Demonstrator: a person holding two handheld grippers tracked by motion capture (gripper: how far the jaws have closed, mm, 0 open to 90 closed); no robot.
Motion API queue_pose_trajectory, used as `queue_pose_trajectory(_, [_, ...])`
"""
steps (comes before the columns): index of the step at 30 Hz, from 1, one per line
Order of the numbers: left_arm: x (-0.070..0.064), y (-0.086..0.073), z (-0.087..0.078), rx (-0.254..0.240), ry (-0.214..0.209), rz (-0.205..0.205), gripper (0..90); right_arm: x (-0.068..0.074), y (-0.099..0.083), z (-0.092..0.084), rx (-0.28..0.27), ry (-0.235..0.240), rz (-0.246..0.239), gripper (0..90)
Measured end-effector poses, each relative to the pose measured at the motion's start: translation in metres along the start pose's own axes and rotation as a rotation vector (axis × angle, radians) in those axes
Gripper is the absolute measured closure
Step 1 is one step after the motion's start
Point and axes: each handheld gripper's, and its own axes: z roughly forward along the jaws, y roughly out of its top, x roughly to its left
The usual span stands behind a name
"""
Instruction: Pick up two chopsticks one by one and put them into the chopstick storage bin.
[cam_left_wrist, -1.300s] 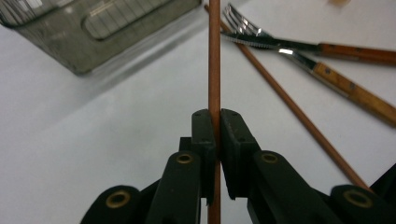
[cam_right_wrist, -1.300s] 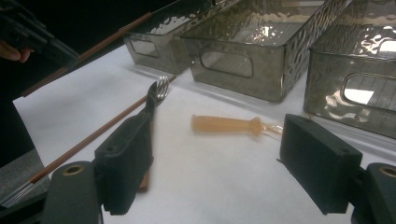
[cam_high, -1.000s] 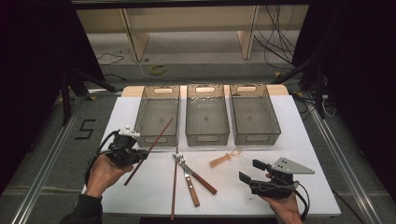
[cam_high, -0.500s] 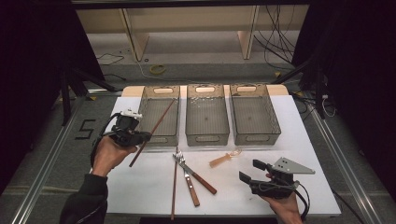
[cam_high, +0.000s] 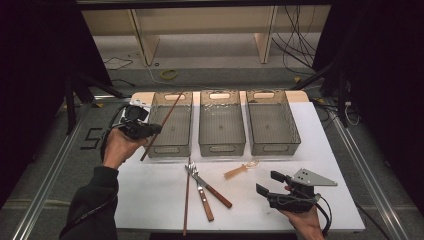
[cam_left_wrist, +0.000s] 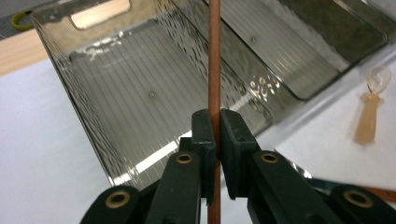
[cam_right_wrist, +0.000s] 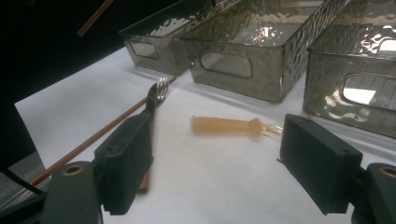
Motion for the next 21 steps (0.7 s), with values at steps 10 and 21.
queue_pose_trajectory(10, [0.02, 0.02, 0.023, -0.04, 0.022, -0.005, 84.0, -0.001, 0.0, 0.0, -0.002, 0.004, -0.001, 26.0])
queue_pose_trajectory(21, [0.038, 0.03, 0.051, -0.05, 0.065, -0.042, 84.0, -0.001, -0.001, 0.001, 0.001, 0.013, 0.003, 26.0])
